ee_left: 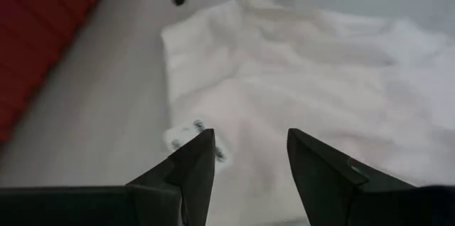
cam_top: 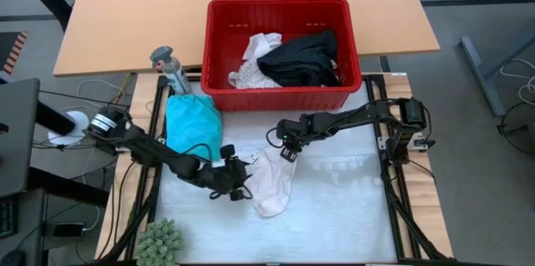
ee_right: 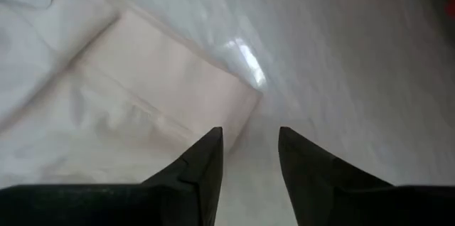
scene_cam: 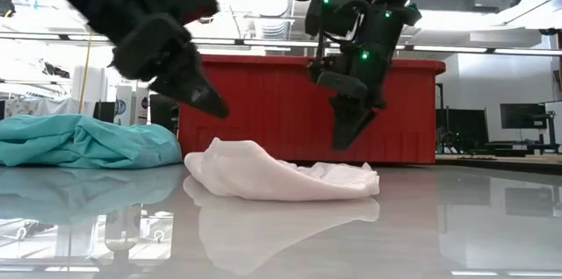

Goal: Fold laundry
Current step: Fold the white underwear

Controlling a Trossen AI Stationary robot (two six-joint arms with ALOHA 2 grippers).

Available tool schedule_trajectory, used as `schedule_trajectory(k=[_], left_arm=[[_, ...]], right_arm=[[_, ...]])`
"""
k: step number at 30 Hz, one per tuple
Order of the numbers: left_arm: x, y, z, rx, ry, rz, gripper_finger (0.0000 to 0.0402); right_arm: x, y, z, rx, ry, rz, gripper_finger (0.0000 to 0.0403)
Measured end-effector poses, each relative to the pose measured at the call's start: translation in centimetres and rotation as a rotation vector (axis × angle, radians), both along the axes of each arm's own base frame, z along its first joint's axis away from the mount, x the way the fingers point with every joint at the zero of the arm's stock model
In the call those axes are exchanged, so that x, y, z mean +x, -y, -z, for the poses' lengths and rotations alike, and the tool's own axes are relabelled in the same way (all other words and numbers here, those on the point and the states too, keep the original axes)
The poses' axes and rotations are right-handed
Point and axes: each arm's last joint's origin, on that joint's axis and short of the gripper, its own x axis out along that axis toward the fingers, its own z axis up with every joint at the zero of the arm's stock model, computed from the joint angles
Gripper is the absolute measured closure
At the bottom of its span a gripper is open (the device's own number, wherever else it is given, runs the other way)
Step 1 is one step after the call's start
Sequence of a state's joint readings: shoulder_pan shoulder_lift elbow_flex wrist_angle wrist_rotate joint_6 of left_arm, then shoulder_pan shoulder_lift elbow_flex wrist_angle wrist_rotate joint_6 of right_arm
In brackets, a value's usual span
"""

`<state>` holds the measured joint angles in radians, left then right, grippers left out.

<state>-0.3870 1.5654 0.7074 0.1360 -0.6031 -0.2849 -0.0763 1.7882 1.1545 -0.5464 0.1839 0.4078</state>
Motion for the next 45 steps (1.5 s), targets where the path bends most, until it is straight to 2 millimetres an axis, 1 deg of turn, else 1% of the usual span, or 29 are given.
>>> schedule_trajectory(k=[3, 7, 10, 14, 17, 22, 25, 28, 31, 35, 36, 45], left_arm=[[-0.6, 0.0, 0.4, -0.098, 0.095, 0.035, 0.0236], [-1.0, 0.5, 0.7, -0.164, 0.124, 0.083, 0.0236], [-1.3, 0.6, 1.2, -0.154, 0.100, 0.065, 0.0237], [-1.4, 0.8, 1.2, -0.139, 0.107, 0.054, 0.0245], [-1.4, 0.8, 1.2, -0.132, 0.102, 0.055, 0.0252], [-1.3, 0.8, 1.9, -0.123, 0.080, 0.057, 0.0259], [-1.3, 0.8, 2.1, -0.116, 0.070, 0.055, 0.0260], [-1.2, 0.9, 2.3, -0.131, 0.071, 0.051, 0.0260], [-1.2, 1.1, 2.4, -0.132, 0.069, 0.057, 0.0260], [-1.3, 1.1, 2.5, -0.132, 0.064, 0.054, 0.0260], [-1.3, 1.1, 2.5, -0.133, 0.065, 0.053, 0.0260], [-1.3, 1.0, 2.5, -0.125, 0.073, 0.036, 0.0260]], right_arm=[[0.0, 0.0, 0.0, 0.017, 0.002, 0.034, 0.0239], [0.3, 0.0, 0.9, 0.030, -0.003, 0.059, 0.0239], [0.6, 0.0, 1.5, 0.031, -0.001, 0.061, 0.0239], [0.7, 0.0, 2.0, 0.041, -0.014, 0.071, 0.0239], [0.7, 0.0, 2.1, 0.059, -0.019, 0.066, 0.0239], [0.7, 0.1, 2.1, 0.093, -0.015, 0.085, 0.0243], [0.6, 0.3, 2.1, 0.107, -0.016, 0.094, 0.0261], [0.4, 0.5, 2.3, 0.129, -0.021, 0.097, 0.0289], [0.1, 0.6, 2.7, 0.157, -0.034, 0.109, 0.0321], [-0.1, 0.7, 2.8, 0.158, -0.035, 0.123, 0.0378], [0.0, 0.7, 2.8, 0.155, -0.033, 0.122, 0.0386], [0.1, 0.6, 2.5, 0.155, -0.033, 0.119, 0.0386]])
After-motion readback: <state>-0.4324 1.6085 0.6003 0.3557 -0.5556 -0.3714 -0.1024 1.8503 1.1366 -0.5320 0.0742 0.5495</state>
